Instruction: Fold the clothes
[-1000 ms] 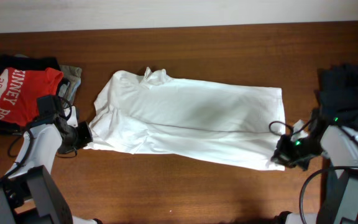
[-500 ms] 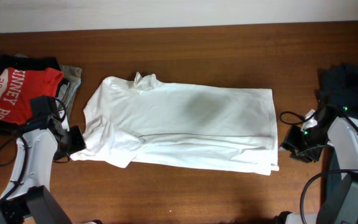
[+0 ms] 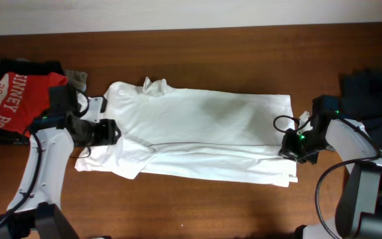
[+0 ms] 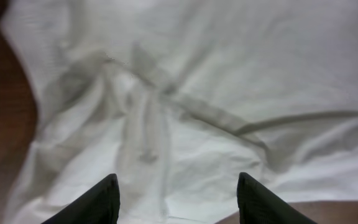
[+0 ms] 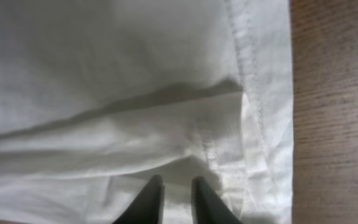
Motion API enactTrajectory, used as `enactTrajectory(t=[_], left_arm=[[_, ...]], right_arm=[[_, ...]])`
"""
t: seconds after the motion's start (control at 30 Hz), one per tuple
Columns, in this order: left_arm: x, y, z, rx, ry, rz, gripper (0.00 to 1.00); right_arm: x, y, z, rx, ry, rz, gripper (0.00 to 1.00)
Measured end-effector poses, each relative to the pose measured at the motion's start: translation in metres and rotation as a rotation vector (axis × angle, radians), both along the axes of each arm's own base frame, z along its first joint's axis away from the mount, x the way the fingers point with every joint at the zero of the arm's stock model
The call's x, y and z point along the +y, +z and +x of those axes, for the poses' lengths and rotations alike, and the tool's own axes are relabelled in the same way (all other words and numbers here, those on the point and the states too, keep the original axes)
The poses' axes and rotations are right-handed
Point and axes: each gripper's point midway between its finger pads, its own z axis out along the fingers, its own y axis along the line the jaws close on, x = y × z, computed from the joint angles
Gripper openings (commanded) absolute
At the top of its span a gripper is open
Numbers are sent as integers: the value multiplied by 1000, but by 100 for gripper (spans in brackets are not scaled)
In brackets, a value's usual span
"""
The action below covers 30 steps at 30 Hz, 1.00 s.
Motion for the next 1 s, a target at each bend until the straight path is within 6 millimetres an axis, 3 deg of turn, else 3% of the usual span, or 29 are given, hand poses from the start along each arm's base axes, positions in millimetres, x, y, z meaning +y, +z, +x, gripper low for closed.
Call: enactTrajectory(t=[0.07,0.17,0.27,0.37,0.53,0.7,0.77,0.8,0.83,1.0], left_arm=[[-20,0,-1,-4,-88,7,60],[-46,-6,-9,10,-190,33,55],[-71,-23,-32,74,-287,51,52],[-69,-46,-56,185,-320,141,47],[-57,-59,-73,275,-265,212,52],[-55,-75,-76,310,-244,221,51],[-57,-88,-78,342,-265,248,36],[-59,-93,-80,357,-281,262,11],[-59,-96,-81,365,-283,280,1],[-53,-81,-88,436,-296,354,1]], right_arm=[[-1,-1,3,-9,-4,-4,12],[-1,-1,3,-7,-6,-7,27],[0,-1,-4,21,-11,-2,33],[0,13,-7,-4,-11,-8,38],[-1,59,-3,-166,-12,-42,44],[-1,65,-2,-192,-12,-47,44],[-1,65,-2,-191,-12,-47,44],[-1,65,-2,-191,-12,-47,45],[-1,65,-2,-191,-12,-47,44],[-1,65,-3,-188,-12,-46,44]])
